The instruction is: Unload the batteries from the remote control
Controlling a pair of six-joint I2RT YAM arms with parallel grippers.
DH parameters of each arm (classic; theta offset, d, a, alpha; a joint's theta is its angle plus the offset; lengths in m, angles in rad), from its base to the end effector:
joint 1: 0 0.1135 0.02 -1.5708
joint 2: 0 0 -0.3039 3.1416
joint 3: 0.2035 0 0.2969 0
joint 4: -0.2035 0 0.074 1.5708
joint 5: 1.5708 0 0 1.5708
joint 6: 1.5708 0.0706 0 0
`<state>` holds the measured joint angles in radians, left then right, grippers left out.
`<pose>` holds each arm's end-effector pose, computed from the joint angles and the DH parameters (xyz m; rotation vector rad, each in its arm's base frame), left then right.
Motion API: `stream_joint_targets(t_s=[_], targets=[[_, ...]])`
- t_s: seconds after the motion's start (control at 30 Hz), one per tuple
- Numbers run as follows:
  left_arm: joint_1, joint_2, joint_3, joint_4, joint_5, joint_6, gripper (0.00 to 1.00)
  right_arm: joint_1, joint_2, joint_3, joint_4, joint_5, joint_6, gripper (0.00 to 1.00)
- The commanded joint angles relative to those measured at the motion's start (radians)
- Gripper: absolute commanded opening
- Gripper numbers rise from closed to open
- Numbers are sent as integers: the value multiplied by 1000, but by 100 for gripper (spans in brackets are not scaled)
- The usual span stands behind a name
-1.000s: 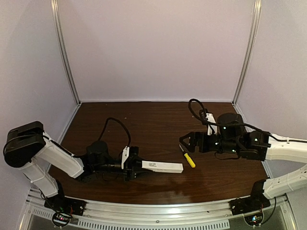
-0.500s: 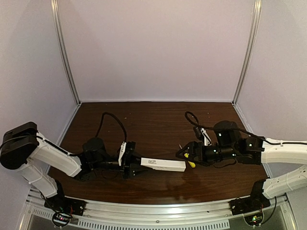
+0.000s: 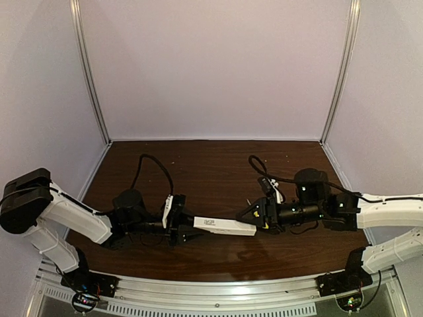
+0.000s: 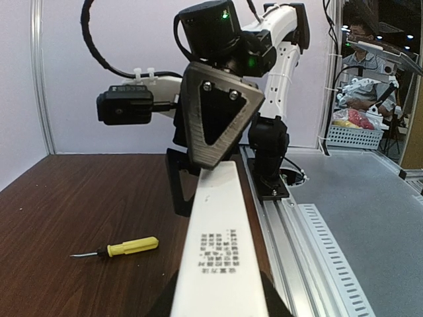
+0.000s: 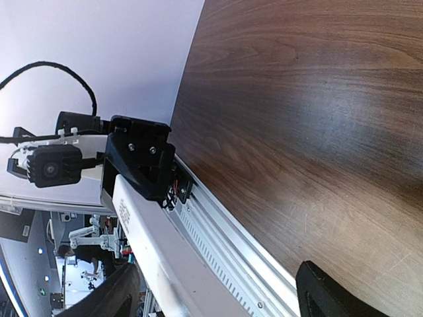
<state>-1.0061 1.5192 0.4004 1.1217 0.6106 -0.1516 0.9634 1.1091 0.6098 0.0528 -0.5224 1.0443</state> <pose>0.1355 -0.2896 0.1820 1.1693 1.2978 -1.3533 0.1369 0.2587 0.2407 -0.3102 2.4419 1.6383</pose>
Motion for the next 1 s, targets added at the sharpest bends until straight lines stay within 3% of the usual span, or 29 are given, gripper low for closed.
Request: stream_joint_targets(t_s=[0.0,0.67,0.9,0.97], targets=[[-2,3,-2,87,3,14,0,25,3,0,46,-19,21,75],[-2,0,-3,87,3,20,0,64,6,9,27,14,20,35],[-2,-12,-11,89,3,18,0,65,-15,-8,14,24,19,12],[-1,-17,-13,88,2,18,0,64,-29,-16,4,30,18,10]])
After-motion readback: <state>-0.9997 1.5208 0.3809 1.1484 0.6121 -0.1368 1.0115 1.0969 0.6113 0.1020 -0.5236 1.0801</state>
